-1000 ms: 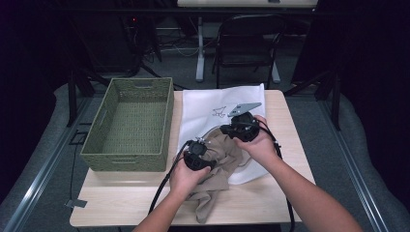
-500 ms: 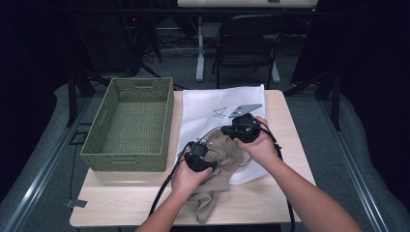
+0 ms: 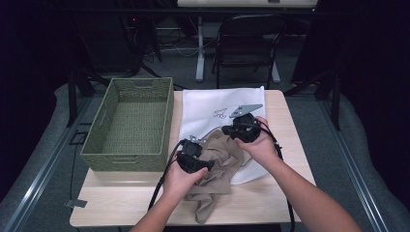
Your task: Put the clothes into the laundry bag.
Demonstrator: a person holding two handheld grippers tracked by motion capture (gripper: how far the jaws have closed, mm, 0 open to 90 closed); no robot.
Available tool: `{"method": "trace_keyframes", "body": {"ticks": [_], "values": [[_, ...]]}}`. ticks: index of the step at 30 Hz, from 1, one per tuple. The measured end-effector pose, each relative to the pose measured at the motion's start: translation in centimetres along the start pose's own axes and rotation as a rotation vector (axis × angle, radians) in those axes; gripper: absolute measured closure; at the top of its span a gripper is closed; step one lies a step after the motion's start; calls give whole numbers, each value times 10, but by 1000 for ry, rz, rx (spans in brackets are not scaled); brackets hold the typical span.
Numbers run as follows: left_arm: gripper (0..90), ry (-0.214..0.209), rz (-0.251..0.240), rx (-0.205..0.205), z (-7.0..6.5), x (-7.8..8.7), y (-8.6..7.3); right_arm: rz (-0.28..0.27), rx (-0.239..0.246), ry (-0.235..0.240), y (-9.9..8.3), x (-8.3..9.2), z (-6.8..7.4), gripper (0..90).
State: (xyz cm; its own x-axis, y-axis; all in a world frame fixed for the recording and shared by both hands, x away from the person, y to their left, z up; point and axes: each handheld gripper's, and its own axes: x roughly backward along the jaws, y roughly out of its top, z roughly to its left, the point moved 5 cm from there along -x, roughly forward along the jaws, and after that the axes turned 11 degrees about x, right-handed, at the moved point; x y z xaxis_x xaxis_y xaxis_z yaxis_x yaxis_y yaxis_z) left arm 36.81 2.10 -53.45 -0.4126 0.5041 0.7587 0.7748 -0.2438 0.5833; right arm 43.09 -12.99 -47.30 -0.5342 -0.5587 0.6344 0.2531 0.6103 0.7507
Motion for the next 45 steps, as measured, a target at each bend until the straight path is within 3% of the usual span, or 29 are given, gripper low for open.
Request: {"method": "trace_keyframes", "body": {"ticks": [10, 23, 30, 34, 45], "values": [[352, 13, 29, -19, 8, 16, -23, 3, -5, 3, -2, -2, 2, 874], [357, 37, 89, -29, 18, -9, -47, 1, -4, 5, -1, -2, 4, 874], [396, 24, 65, -23, 20, -13, -52, -4, -3, 5, -2, -2, 5, 874], [409, 23, 47, -48, 20, -15, -55, -5, -6, 7, -2, -1, 6, 874], [439, 2, 26, -41, 21, -16, -57, -5, -2, 8, -3, -1, 7, 874]]}}
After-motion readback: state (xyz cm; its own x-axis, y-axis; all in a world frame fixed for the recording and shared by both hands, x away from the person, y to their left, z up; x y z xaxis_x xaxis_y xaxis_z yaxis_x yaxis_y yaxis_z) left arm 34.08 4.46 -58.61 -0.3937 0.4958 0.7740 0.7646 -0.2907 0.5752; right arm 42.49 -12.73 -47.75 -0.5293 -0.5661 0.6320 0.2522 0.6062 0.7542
